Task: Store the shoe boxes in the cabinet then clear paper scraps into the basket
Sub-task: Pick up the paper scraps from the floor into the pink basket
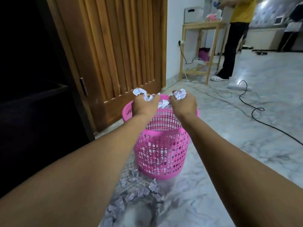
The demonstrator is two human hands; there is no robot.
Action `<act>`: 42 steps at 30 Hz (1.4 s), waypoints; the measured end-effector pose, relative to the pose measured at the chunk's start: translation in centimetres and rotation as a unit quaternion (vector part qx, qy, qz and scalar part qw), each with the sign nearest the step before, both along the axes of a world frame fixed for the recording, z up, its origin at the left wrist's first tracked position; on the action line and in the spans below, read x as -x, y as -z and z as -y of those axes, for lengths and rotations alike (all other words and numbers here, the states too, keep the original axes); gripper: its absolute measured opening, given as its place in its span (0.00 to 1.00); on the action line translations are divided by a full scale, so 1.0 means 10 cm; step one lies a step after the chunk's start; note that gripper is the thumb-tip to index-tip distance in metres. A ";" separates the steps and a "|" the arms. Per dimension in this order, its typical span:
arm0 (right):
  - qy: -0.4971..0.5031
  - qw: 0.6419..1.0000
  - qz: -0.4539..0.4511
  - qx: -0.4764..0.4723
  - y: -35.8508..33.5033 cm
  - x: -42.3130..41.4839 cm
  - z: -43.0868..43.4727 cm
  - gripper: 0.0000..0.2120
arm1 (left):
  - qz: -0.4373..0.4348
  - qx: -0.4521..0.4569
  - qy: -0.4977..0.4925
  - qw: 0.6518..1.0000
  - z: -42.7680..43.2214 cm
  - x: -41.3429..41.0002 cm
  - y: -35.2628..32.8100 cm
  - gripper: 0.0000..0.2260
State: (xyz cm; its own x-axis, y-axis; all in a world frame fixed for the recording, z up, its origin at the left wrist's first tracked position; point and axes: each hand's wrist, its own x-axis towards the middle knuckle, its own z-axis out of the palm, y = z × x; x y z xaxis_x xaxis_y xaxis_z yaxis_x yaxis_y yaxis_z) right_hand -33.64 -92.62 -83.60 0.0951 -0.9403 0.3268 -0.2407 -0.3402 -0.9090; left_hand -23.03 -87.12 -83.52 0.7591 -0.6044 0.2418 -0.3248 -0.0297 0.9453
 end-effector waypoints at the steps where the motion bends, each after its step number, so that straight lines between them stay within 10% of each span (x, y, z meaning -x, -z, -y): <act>1: -0.011 0.999 -0.030 -0.006 0.04 -0.07 0.06 0.07 | -0.011 -0.005 -0.008 1.000 0.08 -0.06 0.05 0.12; 9: -0.102 0.952 -0.271 -0.099 0.37 -0.21 0.32 0.35 | 0.079 -0.290 0.130 0.945 0.29 -0.40 0.34 0.18; 17: -0.035 0.935 -0.351 0.038 0.46 -0.13 -0.11 0.12 | 0.329 -0.384 0.236 0.830 -0.13 -0.80 0.28 0.15; 27: 0.011 0.945 -0.246 0.217 1.60 -0.01 -1.27 0.17 | 0.330 -0.329 0.236 0.853 -1.13 -0.88 0.95 0.24; 35: -0.168 0.919 -0.355 -0.014 2.93 0.10 -1.10 0.35 | 0.149 -0.420 0.120 0.887 -1.77 -0.69 2.20 0.36; 42: -0.234 0.909 -0.345 0.004 3.55 -0.08 -0.94 0.43 | 0.155 -0.419 0.023 0.894 -2.37 -0.28 3.04 0.40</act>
State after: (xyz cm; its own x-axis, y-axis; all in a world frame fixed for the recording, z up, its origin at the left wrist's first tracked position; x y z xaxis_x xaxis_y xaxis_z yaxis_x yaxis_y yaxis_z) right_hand -32.84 -83.23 -119.12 0.6692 -0.7418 0.0444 -0.5794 -0.5582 -0.5940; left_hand -20.23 -63.42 -113.88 0.7033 -0.7013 -0.1166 -0.5870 -0.6654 0.4611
